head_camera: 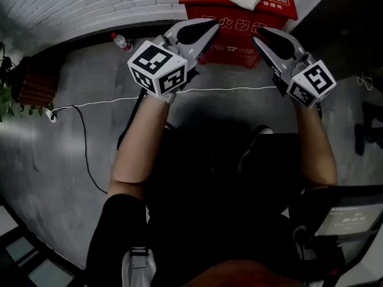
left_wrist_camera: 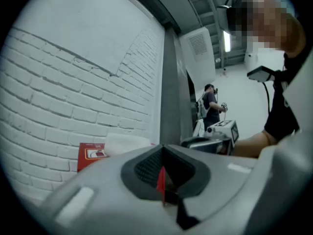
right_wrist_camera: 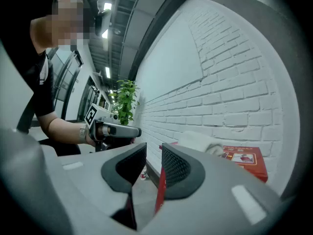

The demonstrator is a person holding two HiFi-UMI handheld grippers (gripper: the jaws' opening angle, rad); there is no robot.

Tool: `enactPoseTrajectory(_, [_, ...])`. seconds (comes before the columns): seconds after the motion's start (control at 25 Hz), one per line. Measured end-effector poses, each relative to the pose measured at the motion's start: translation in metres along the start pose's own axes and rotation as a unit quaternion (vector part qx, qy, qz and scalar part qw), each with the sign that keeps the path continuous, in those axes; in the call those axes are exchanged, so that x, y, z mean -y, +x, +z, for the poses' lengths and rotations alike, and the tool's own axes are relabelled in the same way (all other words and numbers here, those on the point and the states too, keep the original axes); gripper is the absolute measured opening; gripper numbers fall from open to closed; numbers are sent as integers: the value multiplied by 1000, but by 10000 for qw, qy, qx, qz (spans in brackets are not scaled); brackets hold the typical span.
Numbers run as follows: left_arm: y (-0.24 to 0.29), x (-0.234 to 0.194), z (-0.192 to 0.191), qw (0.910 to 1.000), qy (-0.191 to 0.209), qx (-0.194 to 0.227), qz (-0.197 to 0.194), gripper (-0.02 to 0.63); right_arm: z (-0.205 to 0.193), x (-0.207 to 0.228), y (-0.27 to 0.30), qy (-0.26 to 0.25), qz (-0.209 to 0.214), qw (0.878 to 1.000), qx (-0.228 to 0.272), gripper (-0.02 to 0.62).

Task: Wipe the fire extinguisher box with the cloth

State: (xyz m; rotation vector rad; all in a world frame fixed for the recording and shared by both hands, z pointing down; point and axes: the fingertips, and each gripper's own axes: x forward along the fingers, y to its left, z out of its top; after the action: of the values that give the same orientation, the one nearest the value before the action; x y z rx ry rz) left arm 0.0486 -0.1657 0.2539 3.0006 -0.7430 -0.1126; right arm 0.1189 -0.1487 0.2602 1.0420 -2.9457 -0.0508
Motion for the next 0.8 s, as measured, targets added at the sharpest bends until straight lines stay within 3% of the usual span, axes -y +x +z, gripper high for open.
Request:
enactPoseTrajectory(0.16, [14,-27,12,9994,257,-11,245,3,20,36,17,-69,-177,9998,-99,108])
enactPoseTrajectory(0.32, [32,-55,18,9988,338,-135,334,3,27,74,38,-480,-283,9968,-578,133])
enactPoseTrajectory(0.52, [49,-85,12,9983,281,-413,290,3,17,113,72,-480,-255,9900,-1302,173])
enactPoseTrajectory(0.68, [60,-102,7,9980,184,-556,232,3,6,137,102,-650,-170,9765,-2048,228])
enactPoseTrajectory(0.8, [64,-108,5,9976,147,-619,271,3,-11,149,126,-789,58,9576,-2769,283])
